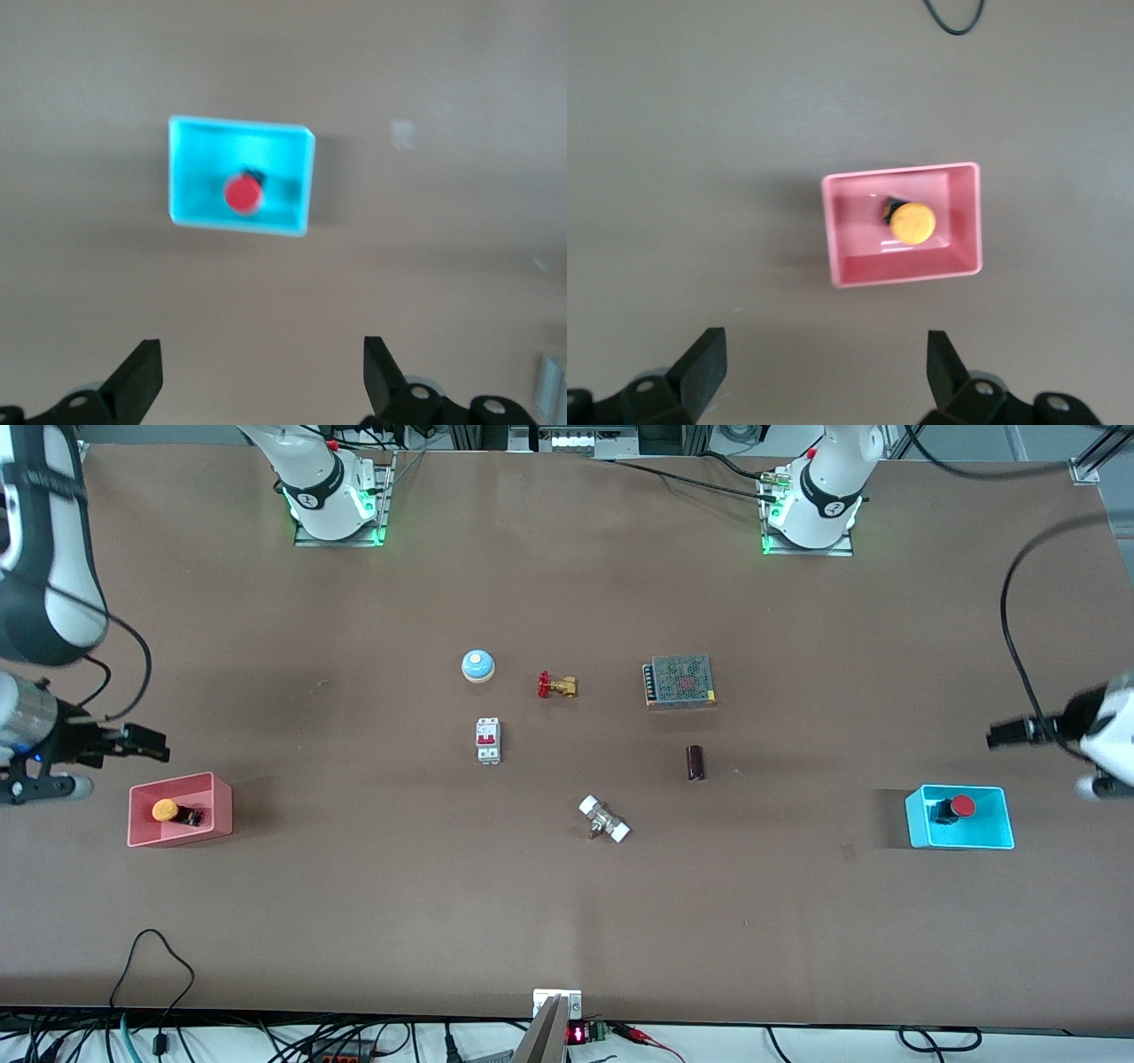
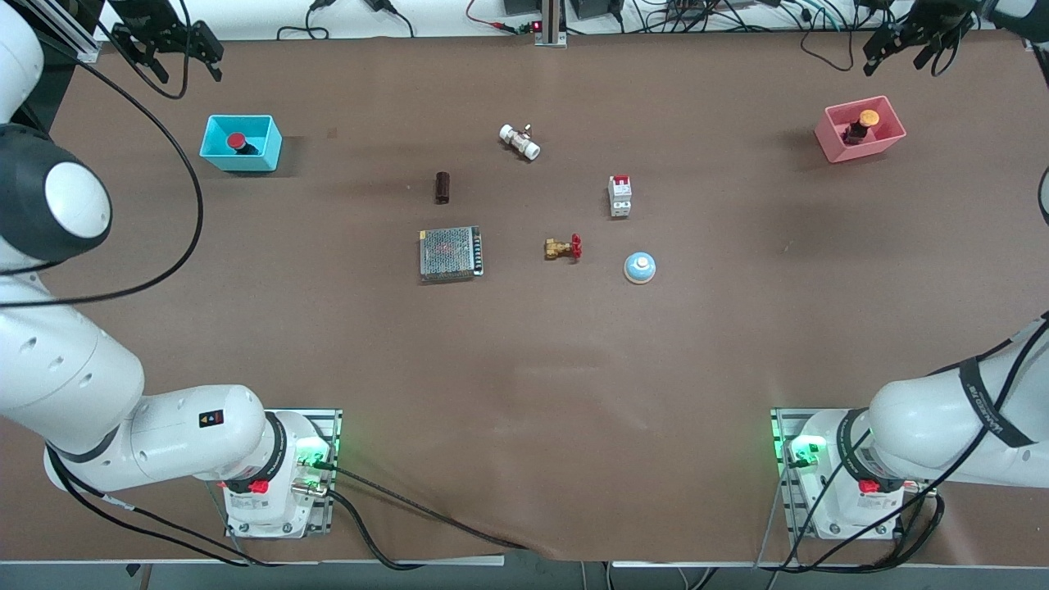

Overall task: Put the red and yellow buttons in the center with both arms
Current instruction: 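Lower the right gripper into the pink box while the left gripper enters the cyan box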

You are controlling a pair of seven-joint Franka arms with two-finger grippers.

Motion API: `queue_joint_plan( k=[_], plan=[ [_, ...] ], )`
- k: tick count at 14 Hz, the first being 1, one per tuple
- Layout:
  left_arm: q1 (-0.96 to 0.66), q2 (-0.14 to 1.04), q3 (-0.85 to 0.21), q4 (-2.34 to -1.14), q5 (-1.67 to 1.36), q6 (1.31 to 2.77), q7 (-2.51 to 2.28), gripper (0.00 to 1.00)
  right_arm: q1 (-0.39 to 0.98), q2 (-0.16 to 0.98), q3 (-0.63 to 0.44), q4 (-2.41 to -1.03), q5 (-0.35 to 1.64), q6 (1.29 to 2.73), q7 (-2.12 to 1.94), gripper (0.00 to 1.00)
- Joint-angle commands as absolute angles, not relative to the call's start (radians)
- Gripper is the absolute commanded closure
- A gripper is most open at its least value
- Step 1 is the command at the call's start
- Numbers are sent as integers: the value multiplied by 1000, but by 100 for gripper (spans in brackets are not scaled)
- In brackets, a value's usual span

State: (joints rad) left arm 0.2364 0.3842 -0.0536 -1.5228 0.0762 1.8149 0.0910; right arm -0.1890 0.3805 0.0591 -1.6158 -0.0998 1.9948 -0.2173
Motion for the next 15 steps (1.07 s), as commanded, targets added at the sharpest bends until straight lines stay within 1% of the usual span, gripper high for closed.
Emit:
queue_joint_plan(
  k=[1,4,6,10,13,15],
  plan=[
    [271,523,-60,-1471,94,1960,149,0,-209,412,69,-1647,-132,2101,-256,0],
    [302,632,-61,-1482,94,2095,167,0,-215,463,69,-1658,-135,2195,-276,0],
    [305,679,-60,-1494,94,2120,170,0,-228,494,67,-1673,-138,2271,-311,0],
    [310,692,-61,-1528,95,2132,172,1,-255,554,64,-1677,-162,2367,-350,0],
    [322,727,-61,-1534,94,2221,195,2,-281,586,66,-1693,-173,2439,-391,0],
    [328,733,-61,-1539,91,2226,202,3,-281,601,66,-1703,-166,2465,-385,0]
  ],
)
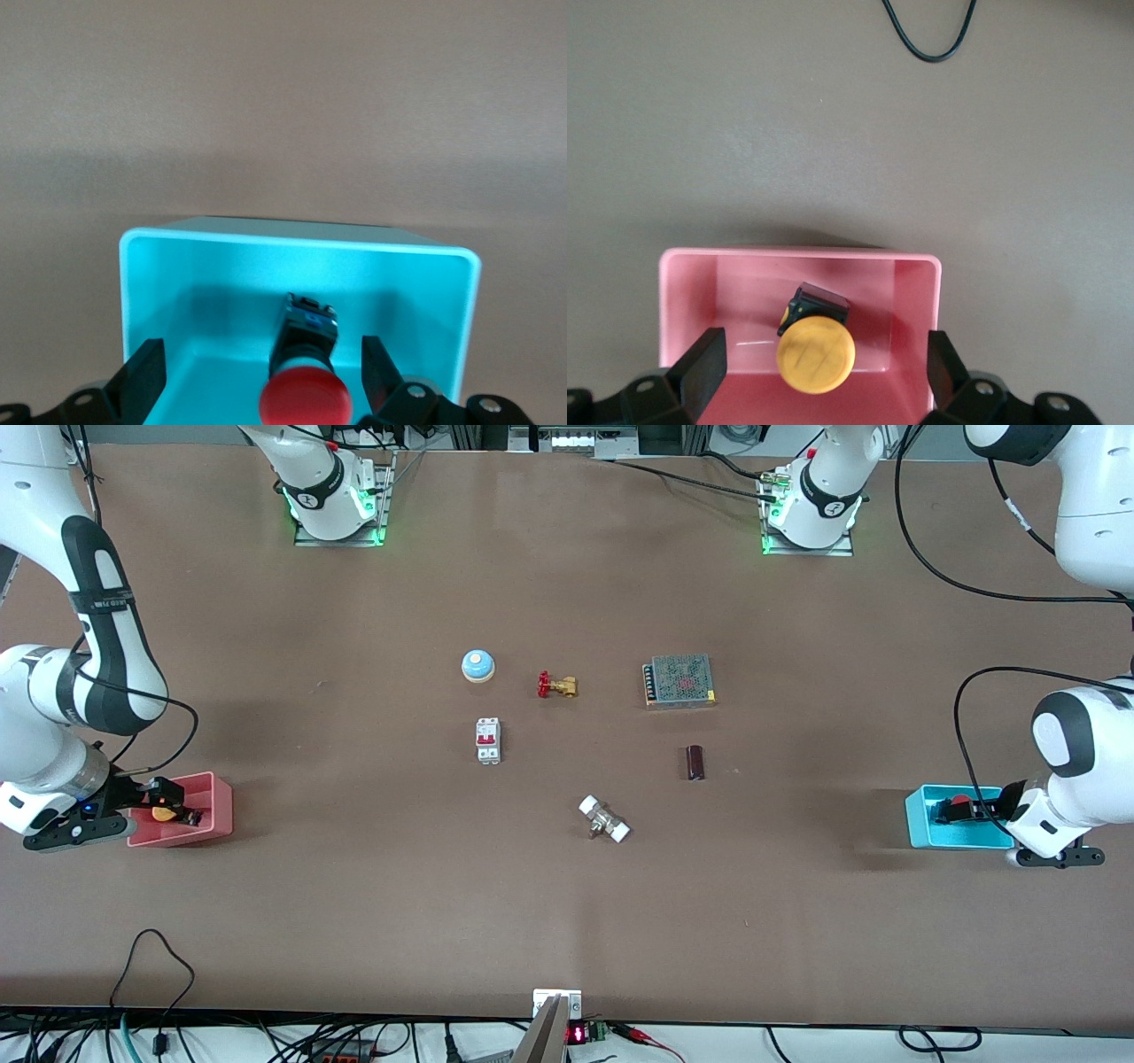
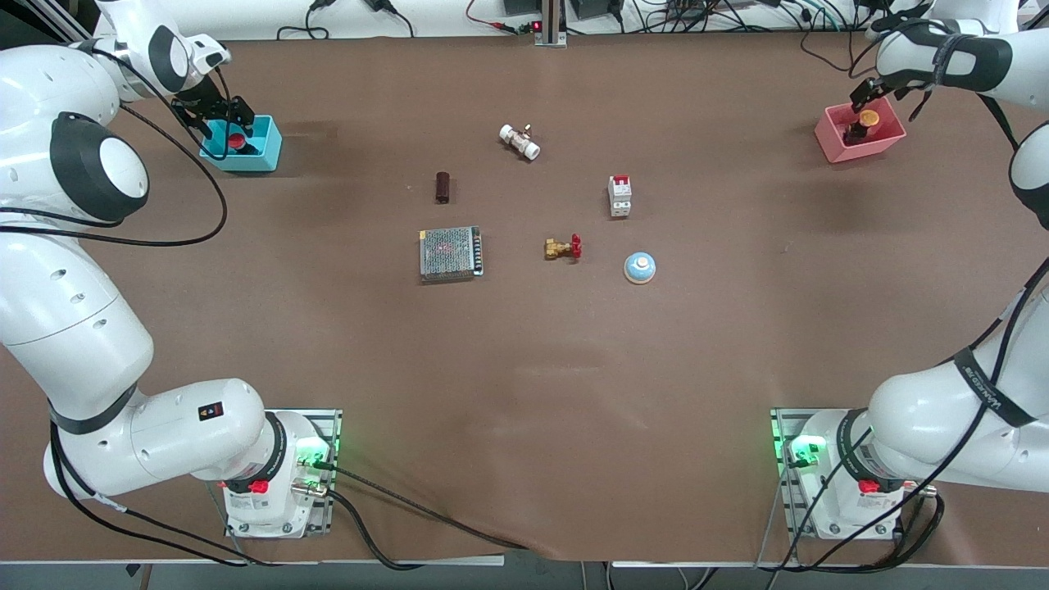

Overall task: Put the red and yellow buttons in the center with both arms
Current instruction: 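Close the right gripper on the yellow button while the left gripper grips the red button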

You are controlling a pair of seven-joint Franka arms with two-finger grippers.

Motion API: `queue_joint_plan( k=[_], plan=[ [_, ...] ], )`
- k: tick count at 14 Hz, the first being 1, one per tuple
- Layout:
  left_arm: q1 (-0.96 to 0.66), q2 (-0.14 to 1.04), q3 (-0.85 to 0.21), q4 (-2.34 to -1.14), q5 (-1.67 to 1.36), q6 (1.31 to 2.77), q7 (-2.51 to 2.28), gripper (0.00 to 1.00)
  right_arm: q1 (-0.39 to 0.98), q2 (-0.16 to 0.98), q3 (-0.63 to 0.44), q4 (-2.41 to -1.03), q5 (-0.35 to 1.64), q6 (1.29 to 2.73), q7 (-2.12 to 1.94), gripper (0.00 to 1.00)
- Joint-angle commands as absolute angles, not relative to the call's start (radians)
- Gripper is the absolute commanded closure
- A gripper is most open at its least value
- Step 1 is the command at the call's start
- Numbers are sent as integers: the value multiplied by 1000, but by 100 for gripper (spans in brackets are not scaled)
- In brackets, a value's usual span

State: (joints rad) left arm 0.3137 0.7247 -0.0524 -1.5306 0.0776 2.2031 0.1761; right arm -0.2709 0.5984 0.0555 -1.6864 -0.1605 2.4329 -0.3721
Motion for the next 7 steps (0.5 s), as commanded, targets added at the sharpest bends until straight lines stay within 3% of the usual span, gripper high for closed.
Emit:
queue_joint_plan(
  k=[1,7],
  plan=[
    [324,733,-61,-1539,89,2218,193,3,-282,607,66,-1703,-161,2467,-385,0],
    [324,724,-71,-1562,78,2198,189,4,-285,623,67,-1706,-155,2467,-387,0]
  ],
)
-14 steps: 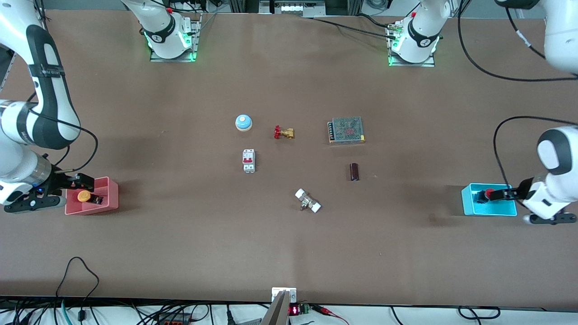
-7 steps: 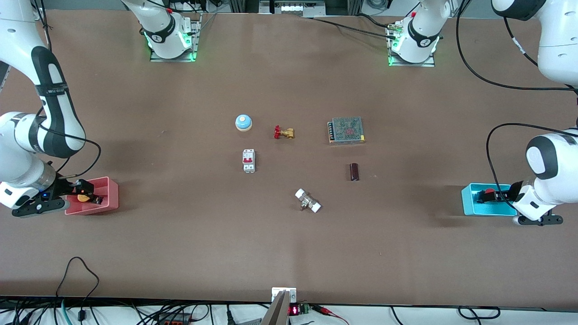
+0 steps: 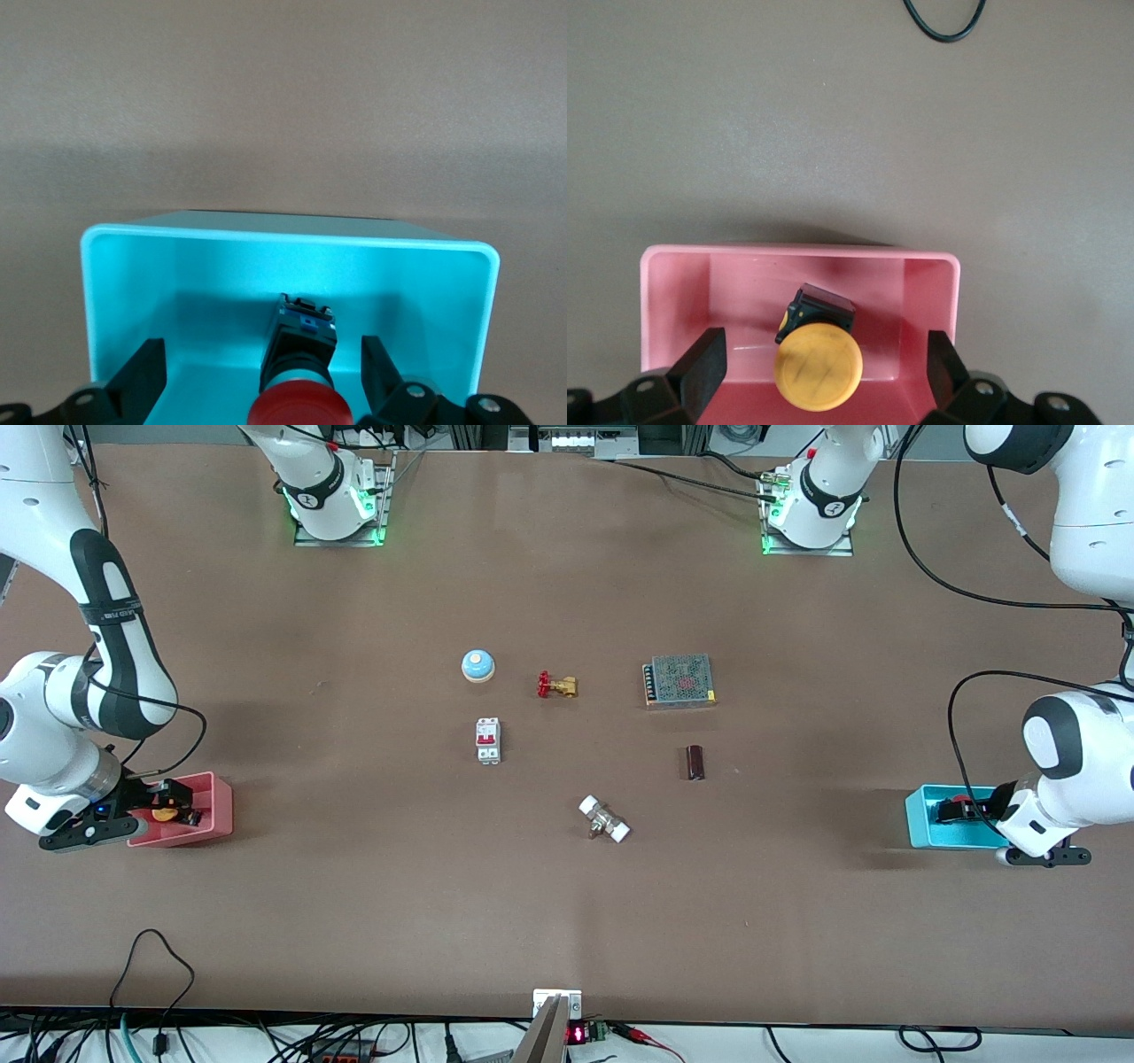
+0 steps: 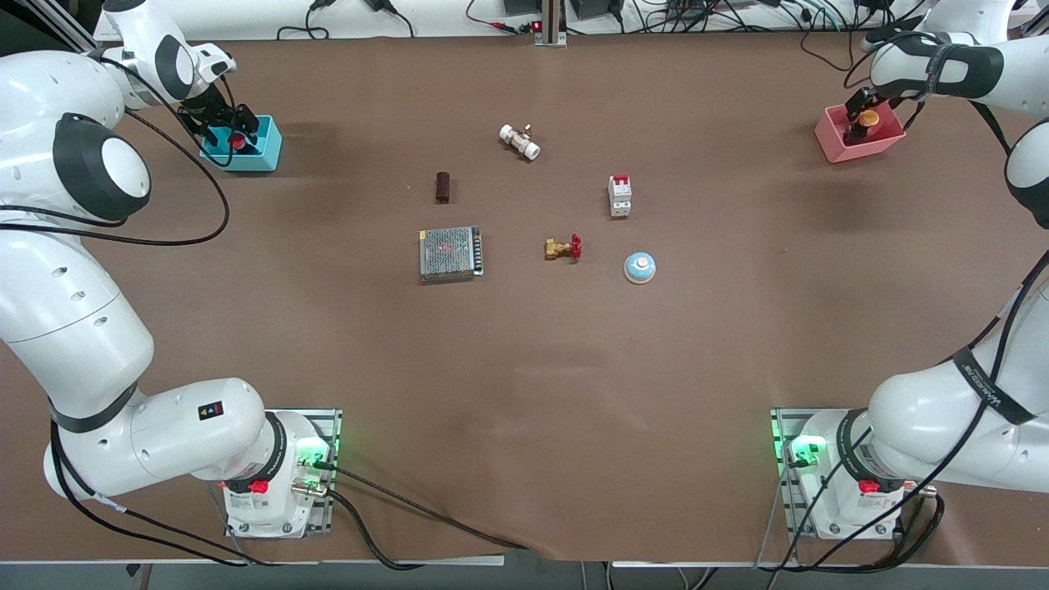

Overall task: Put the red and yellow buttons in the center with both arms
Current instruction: 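Close the right gripper on the yellow button while the left gripper grips the red button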

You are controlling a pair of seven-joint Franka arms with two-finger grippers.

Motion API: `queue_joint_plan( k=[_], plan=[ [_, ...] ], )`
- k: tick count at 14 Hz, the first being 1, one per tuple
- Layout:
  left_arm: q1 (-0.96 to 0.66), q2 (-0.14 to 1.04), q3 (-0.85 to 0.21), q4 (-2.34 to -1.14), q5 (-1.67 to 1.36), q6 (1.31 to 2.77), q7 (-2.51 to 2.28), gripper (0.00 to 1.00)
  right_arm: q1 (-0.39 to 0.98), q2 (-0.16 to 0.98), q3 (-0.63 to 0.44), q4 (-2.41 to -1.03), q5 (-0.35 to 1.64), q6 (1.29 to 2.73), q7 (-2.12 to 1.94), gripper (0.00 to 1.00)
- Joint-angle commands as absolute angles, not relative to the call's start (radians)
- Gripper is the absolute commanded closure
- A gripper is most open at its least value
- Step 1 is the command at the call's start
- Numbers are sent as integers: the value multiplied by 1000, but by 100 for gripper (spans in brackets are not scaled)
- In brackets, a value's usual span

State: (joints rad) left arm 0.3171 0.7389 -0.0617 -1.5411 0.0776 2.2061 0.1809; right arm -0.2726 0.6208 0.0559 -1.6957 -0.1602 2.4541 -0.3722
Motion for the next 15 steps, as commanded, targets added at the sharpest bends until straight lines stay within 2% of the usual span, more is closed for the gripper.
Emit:
queue_joint_plan(
  k=[1,2,5,7,8,10,12,15],
  plan=[
    [324,724,-71,-1578,77,2201,190,6,-285,626,67,-1706,-150,2467,-387,0],
    [327,724,-71,-1582,77,2201,192,10,-285,629,67,-1706,-140,2467,-387,0],
    [325,724,-71,-1580,77,2201,202,50,-285,638,67,-1706,-133,2467,-388,0],
    [324,724,-71,-1574,77,2200,206,67,-285,640,69,-1706,-132,2467,-388,0],
    [324,724,-71,-1571,78,2200,207,69,-285,640,69,-1706,-130,2467,-388,0],
    [324,719,-71,-1565,81,2198,209,69,-285,643,69,-1706,-123,2467,-390,9],
    [322,694,-72,-1562,89,2192,206,69,-285,643,69,-1706,-123,2465,-391,23],
    [321,657,-74,-1525,92,2105,204,69,-285,643,69,-1706,-123,2465,-397,41]
  ],
)
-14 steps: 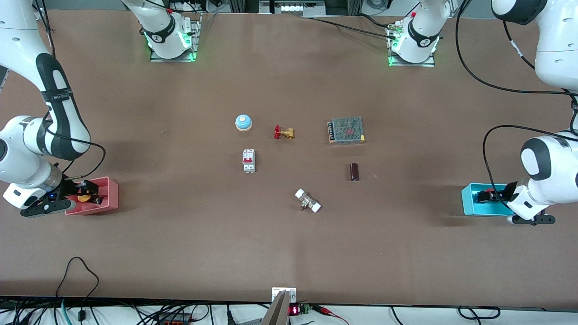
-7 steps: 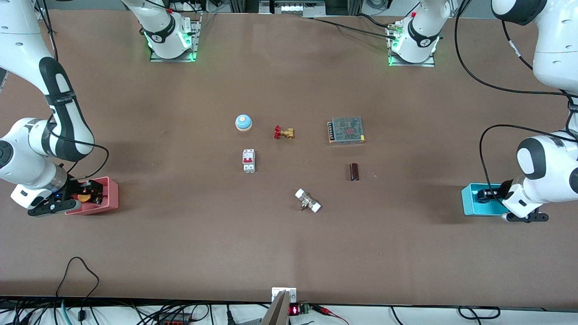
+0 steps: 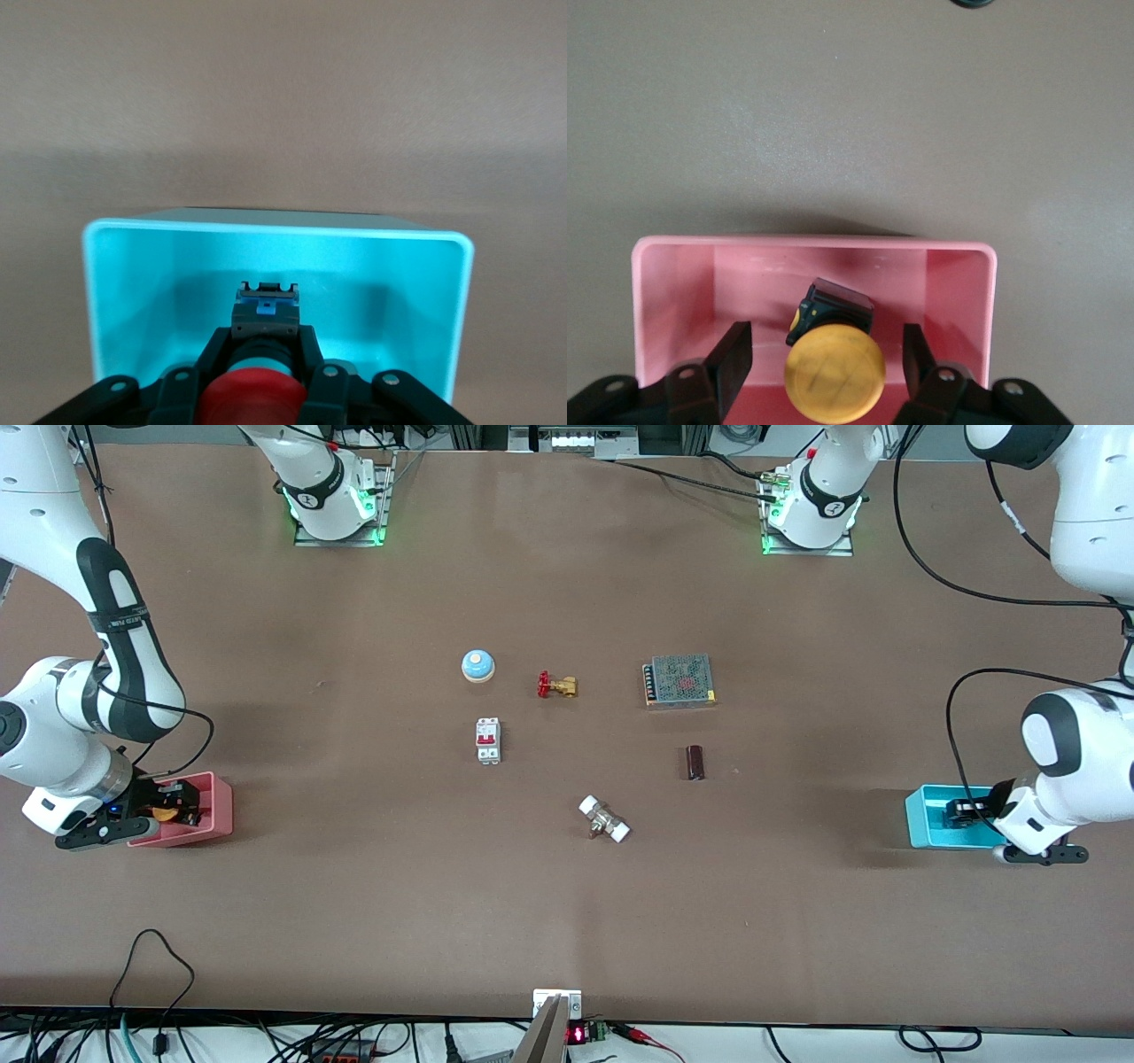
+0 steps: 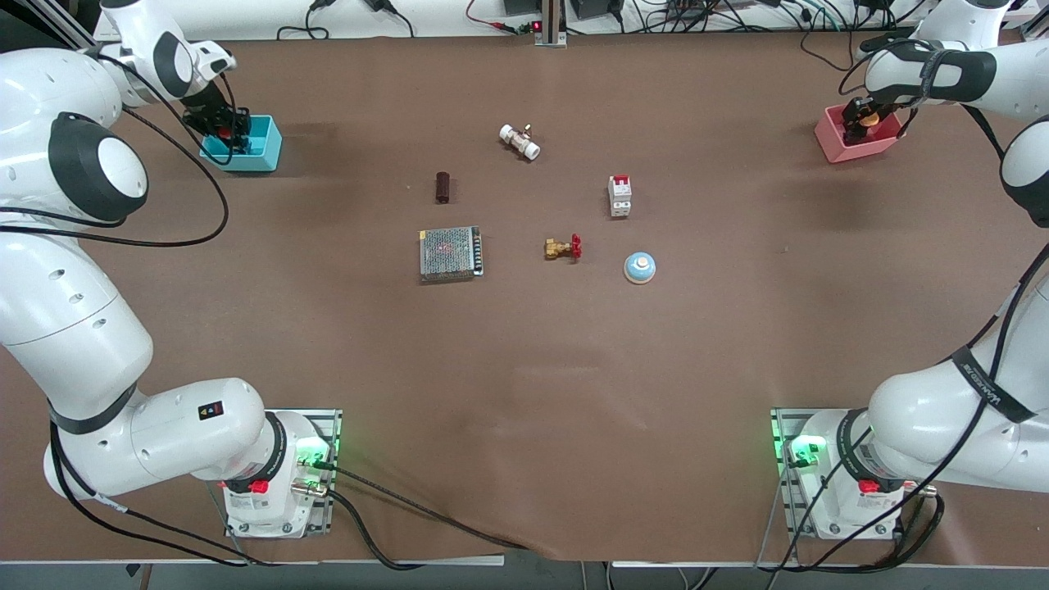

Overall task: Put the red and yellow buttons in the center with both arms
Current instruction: 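Close the right gripper on the yellow button while the left gripper grips the red button, then lift the yellow button with the right gripper while the left gripper lifts the red button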

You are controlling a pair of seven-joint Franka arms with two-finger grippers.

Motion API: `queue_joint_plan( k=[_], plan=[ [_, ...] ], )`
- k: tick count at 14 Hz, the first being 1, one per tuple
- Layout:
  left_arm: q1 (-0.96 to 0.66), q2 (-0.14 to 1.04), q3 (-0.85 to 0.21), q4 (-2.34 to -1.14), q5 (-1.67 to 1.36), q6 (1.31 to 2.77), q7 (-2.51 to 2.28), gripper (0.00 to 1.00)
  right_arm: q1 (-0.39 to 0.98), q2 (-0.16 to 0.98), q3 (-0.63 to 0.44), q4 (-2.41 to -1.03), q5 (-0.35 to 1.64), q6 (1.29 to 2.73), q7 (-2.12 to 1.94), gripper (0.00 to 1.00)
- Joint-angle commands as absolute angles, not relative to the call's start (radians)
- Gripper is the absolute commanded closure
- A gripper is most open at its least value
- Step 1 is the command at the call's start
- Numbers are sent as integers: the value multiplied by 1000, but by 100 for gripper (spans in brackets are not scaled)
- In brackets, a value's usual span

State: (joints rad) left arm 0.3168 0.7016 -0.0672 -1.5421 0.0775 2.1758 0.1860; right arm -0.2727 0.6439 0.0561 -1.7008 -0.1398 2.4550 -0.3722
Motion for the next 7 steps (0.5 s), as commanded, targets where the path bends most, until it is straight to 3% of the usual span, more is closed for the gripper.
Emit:
queue_joint_plan(
  k=[1,4,7],
  plan=[
    [319,652,-77,-1496,92,2058,204,69,-285,643,69,-1706,-123,2465,-417,47],
    [313,606,-106,-1448,87,1941,187,69,-285,643,69,-1704,-121,2464,-428,65],
    [307,551,-178,-1462,84,1821,82,69,-285,641,69,-1703,-123,2461,-430,67]
  ],
)
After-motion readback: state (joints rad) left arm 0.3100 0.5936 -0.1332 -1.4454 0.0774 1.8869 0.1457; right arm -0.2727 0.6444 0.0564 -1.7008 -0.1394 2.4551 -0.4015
